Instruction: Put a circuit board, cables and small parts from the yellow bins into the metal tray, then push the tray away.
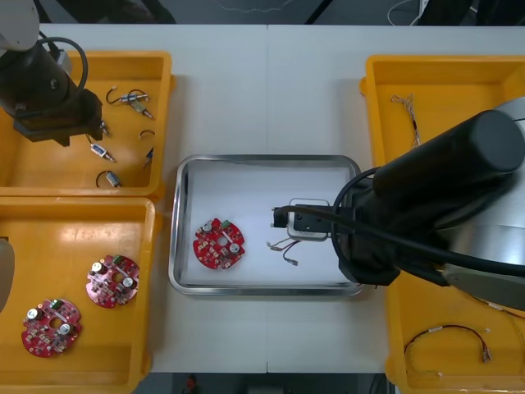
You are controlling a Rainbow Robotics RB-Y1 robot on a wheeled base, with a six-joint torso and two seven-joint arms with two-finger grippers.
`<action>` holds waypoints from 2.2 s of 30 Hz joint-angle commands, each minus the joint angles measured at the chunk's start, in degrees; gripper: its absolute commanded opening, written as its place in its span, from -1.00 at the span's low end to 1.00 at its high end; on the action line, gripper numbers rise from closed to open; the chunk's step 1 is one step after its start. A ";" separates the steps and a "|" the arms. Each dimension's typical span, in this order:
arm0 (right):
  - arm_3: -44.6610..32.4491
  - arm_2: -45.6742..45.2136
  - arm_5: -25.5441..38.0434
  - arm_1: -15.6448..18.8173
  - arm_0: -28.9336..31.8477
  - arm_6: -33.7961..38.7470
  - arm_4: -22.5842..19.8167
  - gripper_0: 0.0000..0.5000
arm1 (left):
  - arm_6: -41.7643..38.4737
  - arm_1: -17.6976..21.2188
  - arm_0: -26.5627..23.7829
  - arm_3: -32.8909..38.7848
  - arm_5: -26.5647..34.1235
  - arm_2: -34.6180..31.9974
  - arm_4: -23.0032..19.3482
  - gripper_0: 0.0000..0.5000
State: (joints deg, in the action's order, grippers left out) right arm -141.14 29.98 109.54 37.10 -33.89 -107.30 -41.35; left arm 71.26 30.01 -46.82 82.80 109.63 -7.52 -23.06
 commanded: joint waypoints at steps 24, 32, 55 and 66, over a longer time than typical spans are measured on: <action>21.96 18.09 -23.40 -3.70 -1.27 -17.41 17.01 -1.00 | -3.76 2.15 -2.84 -14.07 -16.73 4.00 0.56 1.00; 22.49 20.55 -24.11 -3.53 -1.09 -16.71 20.52 -1.00 | -3.67 2.07 -2.75 -18.99 -23.94 6.02 0.56 1.00; 15.45 10.45 -10.31 -6.78 -1.09 -17.50 21.84 1.00 | -1.21 1.89 -2.57 -18.37 -23.50 4.18 1.79 -1.00; 5.87 -4.06 0.46 -8.01 -1.18 -15.66 18.41 1.00 | -0.07 2.24 -2.66 -5.28 -8.38 1.54 1.97 -1.00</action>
State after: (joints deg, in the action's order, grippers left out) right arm -130.83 30.61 109.74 30.13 -33.95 -124.50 -22.39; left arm 71.27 30.05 -47.03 72.77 97.94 -4.15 -21.28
